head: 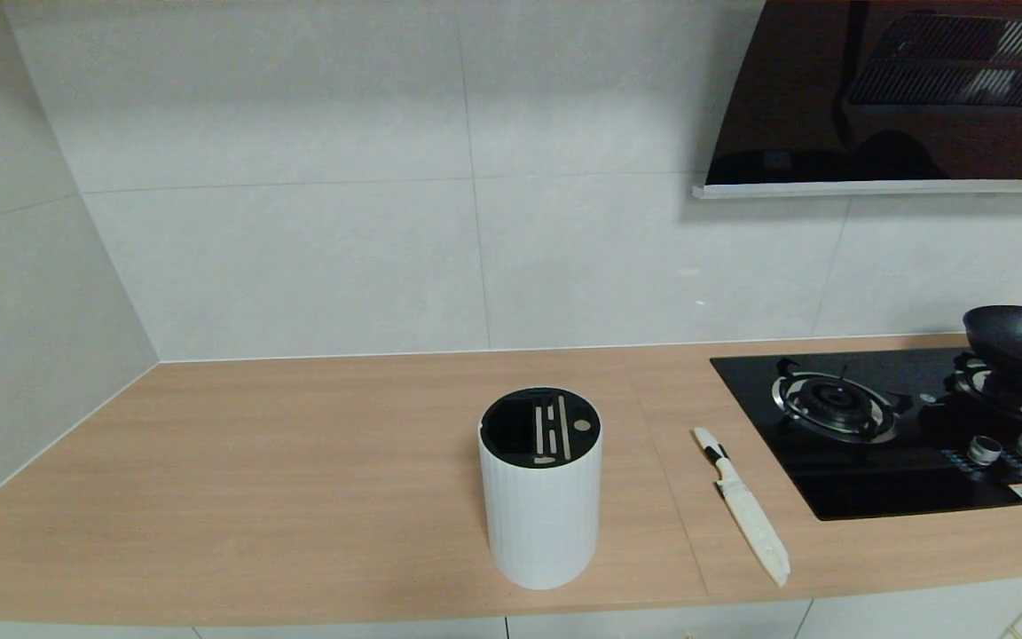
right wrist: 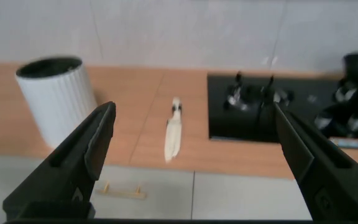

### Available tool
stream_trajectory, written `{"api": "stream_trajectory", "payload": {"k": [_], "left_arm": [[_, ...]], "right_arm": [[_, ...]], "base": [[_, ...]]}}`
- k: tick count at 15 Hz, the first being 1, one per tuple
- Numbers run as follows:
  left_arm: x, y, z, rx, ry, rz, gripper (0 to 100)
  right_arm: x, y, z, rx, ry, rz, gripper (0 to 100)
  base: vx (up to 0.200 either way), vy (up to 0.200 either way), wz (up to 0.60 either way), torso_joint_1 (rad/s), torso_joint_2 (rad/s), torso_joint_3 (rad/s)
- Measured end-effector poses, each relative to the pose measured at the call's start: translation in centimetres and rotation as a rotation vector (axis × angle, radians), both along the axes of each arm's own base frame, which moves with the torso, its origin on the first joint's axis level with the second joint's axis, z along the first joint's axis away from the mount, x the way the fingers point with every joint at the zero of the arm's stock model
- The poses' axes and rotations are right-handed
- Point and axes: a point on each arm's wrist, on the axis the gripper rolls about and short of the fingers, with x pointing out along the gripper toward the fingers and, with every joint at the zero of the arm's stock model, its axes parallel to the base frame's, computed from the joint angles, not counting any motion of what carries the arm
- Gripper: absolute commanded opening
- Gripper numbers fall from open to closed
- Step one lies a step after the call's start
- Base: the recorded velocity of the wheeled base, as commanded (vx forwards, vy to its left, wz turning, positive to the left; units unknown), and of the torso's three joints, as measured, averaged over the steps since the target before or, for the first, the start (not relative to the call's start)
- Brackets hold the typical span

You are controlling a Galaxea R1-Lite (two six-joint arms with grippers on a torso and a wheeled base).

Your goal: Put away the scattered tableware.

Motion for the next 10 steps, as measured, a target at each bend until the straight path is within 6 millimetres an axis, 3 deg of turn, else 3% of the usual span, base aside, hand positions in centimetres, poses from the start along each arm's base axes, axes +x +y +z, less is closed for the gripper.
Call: {"api": "stream_trajectory", "payload": {"k": [2,5,10], "left_arm": [[0.0,0.0,0.0,0.0,0.0,0.0,100],[0.0,0.0,0.0,0.0,0.0,0.001,100],[0.0,0.0,0.0,-0.001,0.0,0.001,100]], "right_arm": [[2.9,0.1,1.5,-0.005,0.104,0.012,100],[8.9,0.5,2.5,-0.011,0.232,0.048,100],[18.8,2.8,-0.3,-0.046,0.498,0.121,100]], "base": [[0.0,0.0,0.0,0.0,0.0,0.0],[0.0,0.0,0.0,0.0,0.0,0.0],[0.0,0.0,0.0,0.0,0.0,0.0]]}}
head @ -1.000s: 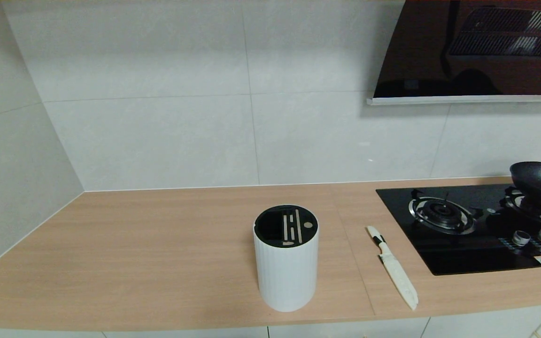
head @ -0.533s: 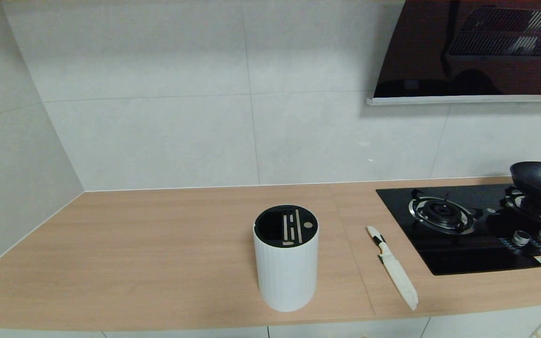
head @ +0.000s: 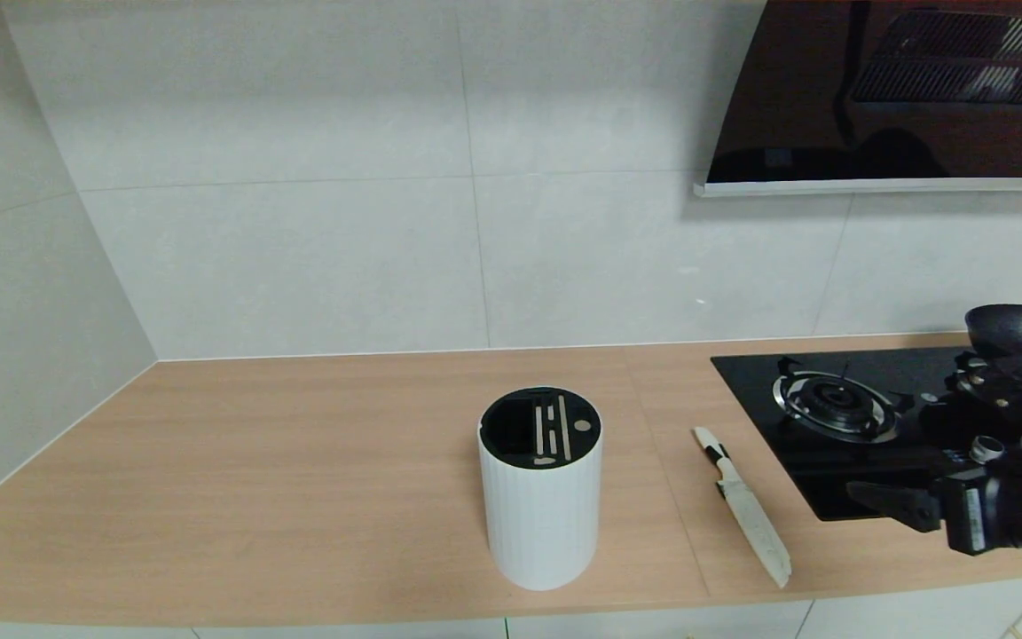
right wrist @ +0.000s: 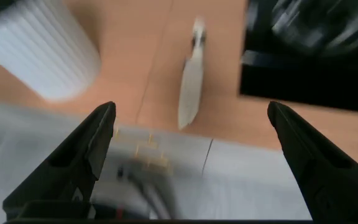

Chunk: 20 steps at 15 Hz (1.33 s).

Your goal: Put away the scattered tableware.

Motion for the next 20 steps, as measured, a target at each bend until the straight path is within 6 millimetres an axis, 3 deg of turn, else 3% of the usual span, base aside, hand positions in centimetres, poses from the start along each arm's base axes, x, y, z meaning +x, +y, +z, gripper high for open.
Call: {"api": "stream_trajectory", "payload": {"k": [5,9,14,20], "left_arm": [[0.0,0.0,0.0,0.0,0.0,0.001,100],[0.0,0.0,0.0,0.0,0.0,0.0,100],[0.0,0.0,0.0,0.0,0.0,0.0,100],[0.0,0.0,0.0,0.0,0.0,0.0,100]], "right_arm": [[8.3,2.4,-4.4,-0.023,0.041,0.025,100],[12.4,3.5,-8.9,-0.075,0.09,-0.02,100],[15.4,5.1,-13.5,-0.081,0.099,-0.026,100],[16.8,5.5,-17.7,-0.094,0.069,-0.061,100]], "base": [[0.0,0.0,0.0,0.0,0.0,0.0],[0.0,0.0,0.0,0.0,0.0,0.0],[0.0,0.0,0.0,0.0,0.0,0.0],[0.0,0.0,0.0,0.0,0.0,0.0]]}}
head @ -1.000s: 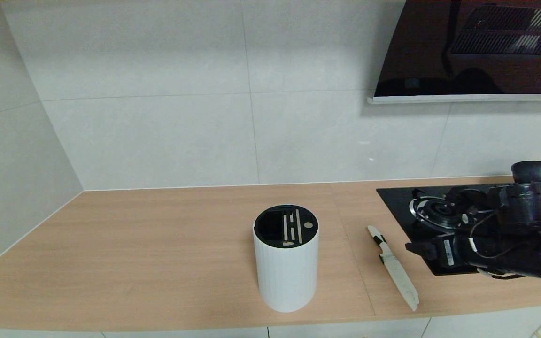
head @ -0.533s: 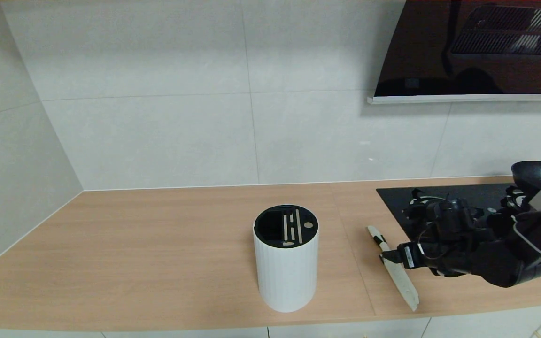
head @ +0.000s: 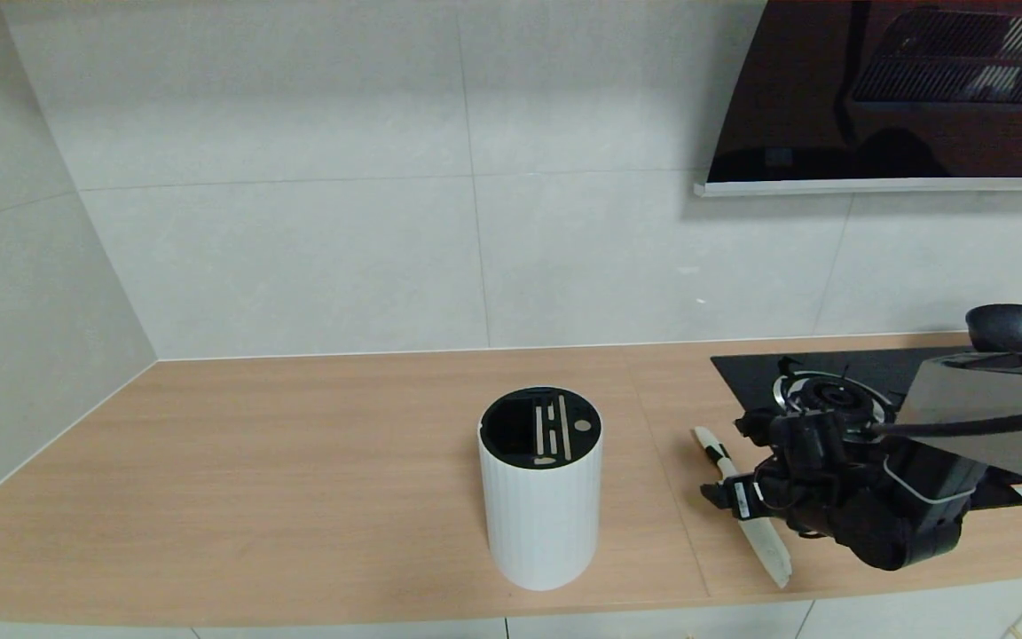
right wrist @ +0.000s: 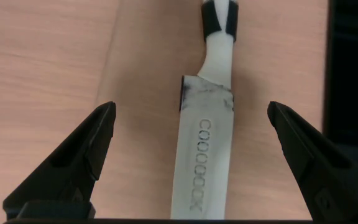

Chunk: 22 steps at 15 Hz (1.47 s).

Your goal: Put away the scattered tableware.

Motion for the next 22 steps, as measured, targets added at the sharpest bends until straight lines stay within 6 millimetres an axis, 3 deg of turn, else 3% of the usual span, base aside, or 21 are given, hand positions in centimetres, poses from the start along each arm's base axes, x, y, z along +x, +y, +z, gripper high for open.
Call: {"api": "stream_trajectory", "payload": {"k": [5,15,16,22], "left_arm": [[0.0,0.0,0.0,0.0,0.0,0.0,100],[0.0,0.0,0.0,0.0,0.0,0.0,100],[0.0,0.0,0.0,0.0,0.0,0.0,100],[0.0,0.0,0.0,0.0,0.0,0.0,100]], "right_arm": [[0.9,0.2,-1.8,-0.006,0.012,-0.008,100],[2.1,-0.3,-2.8,0.002,0.006,-0.058,100],[2.1,-0.3,-2.8,0.001,0.007,-0.06,0],[2.1,-0.4,-3.0,-0.001,0.013,-0.06,0]], "base": [[0.0,0.0,0.0,0.0,0.0,0.0],[0.0,0.0,0.0,0.0,0.0,0.0],[0.0,0.0,0.0,0.0,0.0,0.0],[0.0,0.0,0.0,0.0,0.0,0.0]]}}
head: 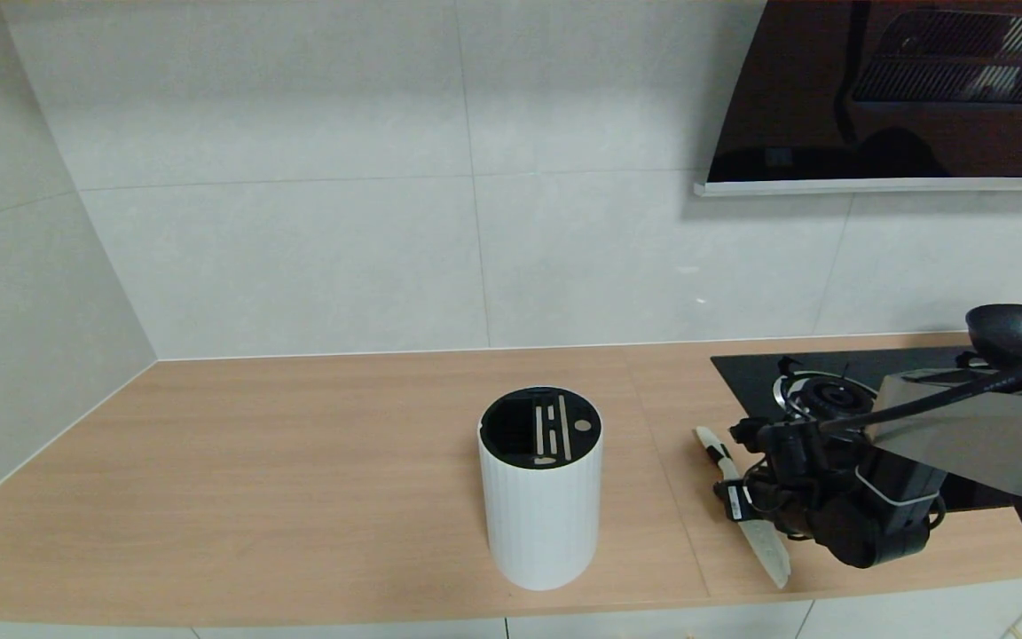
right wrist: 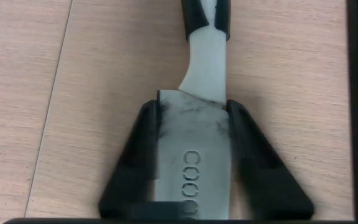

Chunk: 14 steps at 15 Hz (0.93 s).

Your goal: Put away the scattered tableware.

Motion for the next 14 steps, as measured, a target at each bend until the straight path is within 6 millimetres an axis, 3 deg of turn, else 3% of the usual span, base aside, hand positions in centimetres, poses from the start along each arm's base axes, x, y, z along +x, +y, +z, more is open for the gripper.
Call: {"api": "stream_trajectory", "payload": {"k": [7,11,14], "left_arm": [[0.0,0.0,0.0,0.016,0.0,-0.001,100],[0.0,0.0,0.0,0.026,0.0,-0.002,100],[-0.1,0.0,0.3,0.049,-0.01,-0.008,100]], "right_arm": [[-0.1,0.0,1.2,0.033,-0.018,-0.023,0],[-1.6,0.7,6.0,0.078,-0.093,-0.011,0],[-3.9,1.7,10.5,0.106,-0.176,0.041,0]], "base": [[0.0,0.0,0.0,0.0,0.0,0.0],[0.0,0.0,0.0,0.0,0.0,0.0],[0.0,0.0,0.0,0.0,0.0,0.0]]}}
